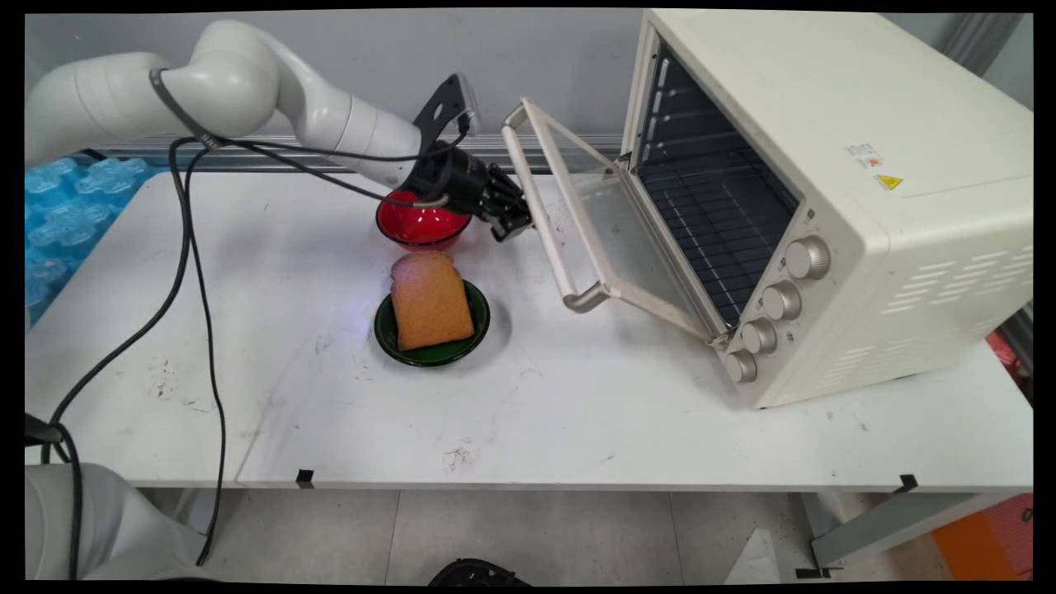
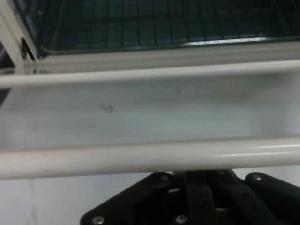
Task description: Close the oven
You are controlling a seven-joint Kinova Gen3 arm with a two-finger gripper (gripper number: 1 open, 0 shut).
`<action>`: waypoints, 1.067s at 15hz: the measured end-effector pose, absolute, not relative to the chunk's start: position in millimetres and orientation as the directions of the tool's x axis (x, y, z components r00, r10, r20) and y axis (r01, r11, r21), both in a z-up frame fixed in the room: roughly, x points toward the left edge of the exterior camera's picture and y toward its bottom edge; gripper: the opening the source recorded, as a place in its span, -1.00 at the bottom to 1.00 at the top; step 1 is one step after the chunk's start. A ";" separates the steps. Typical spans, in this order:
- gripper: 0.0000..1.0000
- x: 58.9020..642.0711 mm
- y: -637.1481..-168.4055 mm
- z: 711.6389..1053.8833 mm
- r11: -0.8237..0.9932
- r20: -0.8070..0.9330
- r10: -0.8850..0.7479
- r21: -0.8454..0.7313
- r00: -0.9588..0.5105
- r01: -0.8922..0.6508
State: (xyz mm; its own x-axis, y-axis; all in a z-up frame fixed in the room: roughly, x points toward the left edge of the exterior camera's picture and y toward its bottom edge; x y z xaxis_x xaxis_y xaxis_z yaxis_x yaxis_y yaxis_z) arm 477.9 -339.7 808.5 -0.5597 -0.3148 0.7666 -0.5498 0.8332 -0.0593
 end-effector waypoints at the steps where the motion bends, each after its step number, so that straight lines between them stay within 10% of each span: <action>1: -1.00 475.6 -342.5 812.0 0.834 0.771 -0.308 -0.063 -0.557 -0.548; 16: -1.00 445.5 -383.3 852.9 0.838 0.806 -0.245 -0.103 -0.539 -0.536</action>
